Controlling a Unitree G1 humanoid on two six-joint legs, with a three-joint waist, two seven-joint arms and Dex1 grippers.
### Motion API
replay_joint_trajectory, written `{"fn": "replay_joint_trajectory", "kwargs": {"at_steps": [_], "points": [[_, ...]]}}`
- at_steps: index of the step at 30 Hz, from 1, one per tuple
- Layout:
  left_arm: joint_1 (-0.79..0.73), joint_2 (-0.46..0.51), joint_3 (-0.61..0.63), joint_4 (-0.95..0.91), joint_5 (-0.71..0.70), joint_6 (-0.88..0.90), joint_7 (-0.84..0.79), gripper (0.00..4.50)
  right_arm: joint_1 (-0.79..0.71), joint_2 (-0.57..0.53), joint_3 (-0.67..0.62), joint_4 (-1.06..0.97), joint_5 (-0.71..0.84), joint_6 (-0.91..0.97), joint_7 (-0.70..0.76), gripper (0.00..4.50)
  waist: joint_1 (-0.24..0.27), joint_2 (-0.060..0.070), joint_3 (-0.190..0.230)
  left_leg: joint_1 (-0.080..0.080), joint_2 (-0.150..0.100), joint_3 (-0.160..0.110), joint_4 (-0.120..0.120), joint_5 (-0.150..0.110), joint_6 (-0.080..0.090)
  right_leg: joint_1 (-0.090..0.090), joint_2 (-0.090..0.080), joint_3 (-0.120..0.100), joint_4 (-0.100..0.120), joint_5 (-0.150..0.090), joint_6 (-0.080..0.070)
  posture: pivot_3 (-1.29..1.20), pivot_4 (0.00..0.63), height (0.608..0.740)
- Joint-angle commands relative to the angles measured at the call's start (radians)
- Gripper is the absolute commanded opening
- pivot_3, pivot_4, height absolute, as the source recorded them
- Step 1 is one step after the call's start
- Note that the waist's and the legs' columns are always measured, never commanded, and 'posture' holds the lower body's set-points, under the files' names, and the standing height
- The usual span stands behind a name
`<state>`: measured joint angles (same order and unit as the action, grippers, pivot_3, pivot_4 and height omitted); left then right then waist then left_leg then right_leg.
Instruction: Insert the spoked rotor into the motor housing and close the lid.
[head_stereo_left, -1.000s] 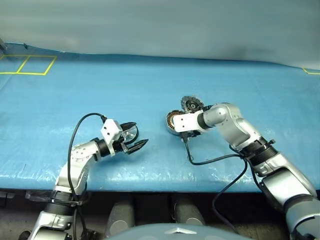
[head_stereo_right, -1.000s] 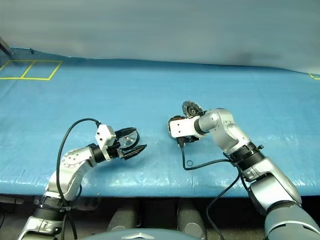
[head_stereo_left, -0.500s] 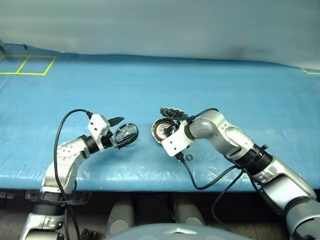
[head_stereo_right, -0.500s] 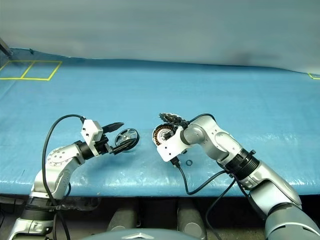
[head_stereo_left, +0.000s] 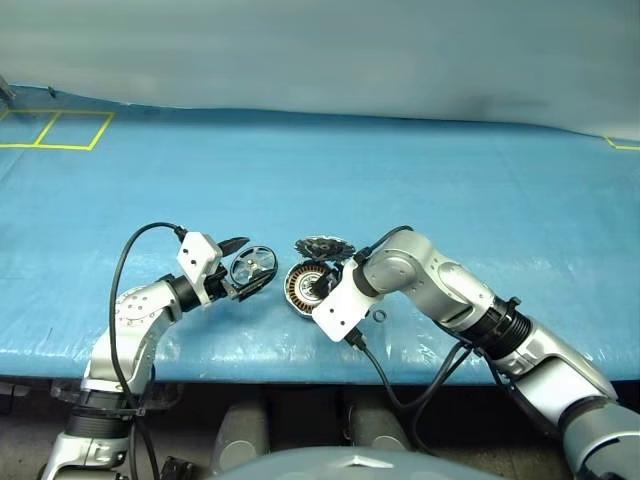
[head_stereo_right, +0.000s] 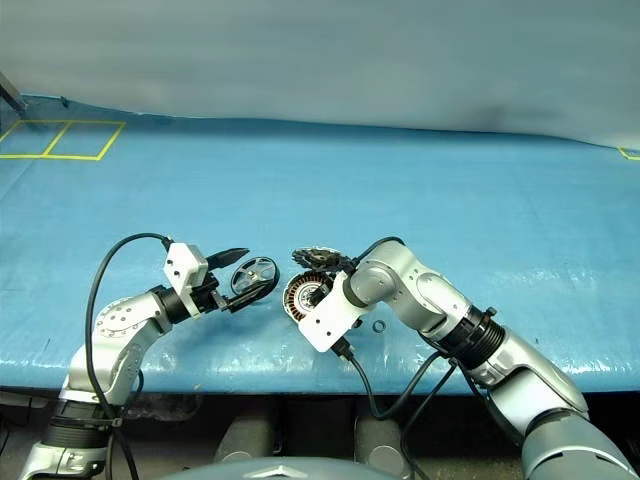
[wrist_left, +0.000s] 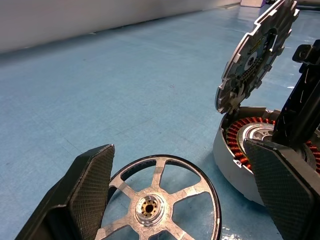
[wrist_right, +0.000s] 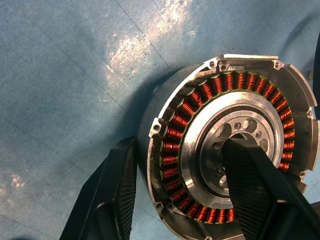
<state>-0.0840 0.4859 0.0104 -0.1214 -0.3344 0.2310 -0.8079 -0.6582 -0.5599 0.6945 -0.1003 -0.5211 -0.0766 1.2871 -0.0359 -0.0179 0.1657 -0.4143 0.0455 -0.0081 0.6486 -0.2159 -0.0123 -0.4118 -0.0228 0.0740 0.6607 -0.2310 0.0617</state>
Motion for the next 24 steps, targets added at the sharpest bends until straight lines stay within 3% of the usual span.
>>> {"fn": "replay_joint_trajectory", "kwargs": {"at_steps": [1,6,16,21,24], "points": [[-0.007,-0.002,0.0,-0.048,-0.014,-0.003,-0.001,4.5,0.013,0.004,0.0,0.006,0.004,-0.004,-0.001,2.97,0.0,0.0,0.0,0.0,0.0,0.0,0.0,0.0,0.0,0.0,0.0,0.0,0.0,0.0,0.0,0.0,0.15,0.74],[-0.011,-0.001,-0.003,-0.048,-0.013,0.001,-0.004,4.5,0.026,0.004,-0.029,-0.019,0.013,0.008,-0.021,4.45,0.0,0.0,0.0,0.001,0.0,0.0,0.0,0.0,0.0,0.001,0.0,0.0,0.0,0.0,0.0,0.0,0.15,0.74],[-0.043,-0.017,-0.039,-0.018,-0.016,0.005,-0.03,4.5,0.113,-0.067,-0.202,-0.264,0.167,0.2,0.011,4.45,0.007,0.0,0.0,0.0,0.0,0.0,0.001,0.0,0.0,0.0,0.0,0.0,0.0,-0.001,0.002,0.0,0.15,0.74],[-0.064,-0.025,-0.058,-0.004,-0.029,0.01,-0.067,4.5,0.229,-0.054,-0.355,-0.382,0.218,0.374,-0.11,4.45,0.011,0.0,0.0,0.0,0.0,-0.001,0.001,0.0,0.0,0.0,0.0,0.0,0.001,-0.002,0.003,0.0,0.15,0.74],[-0.07,-0.018,-0.074,0.001,-0.035,0.02,-0.101,4.5,0.402,-0.028,-0.521,-0.463,0.252,0.505,-0.229,4.45,0.017,-0.002,-0.001,-0.001,-0.001,-0.001,0.0,0.0,0.0,0.0,0.0,-0.001,0.0,-0.002,0.003,0.0,0.15,0.74]]}}
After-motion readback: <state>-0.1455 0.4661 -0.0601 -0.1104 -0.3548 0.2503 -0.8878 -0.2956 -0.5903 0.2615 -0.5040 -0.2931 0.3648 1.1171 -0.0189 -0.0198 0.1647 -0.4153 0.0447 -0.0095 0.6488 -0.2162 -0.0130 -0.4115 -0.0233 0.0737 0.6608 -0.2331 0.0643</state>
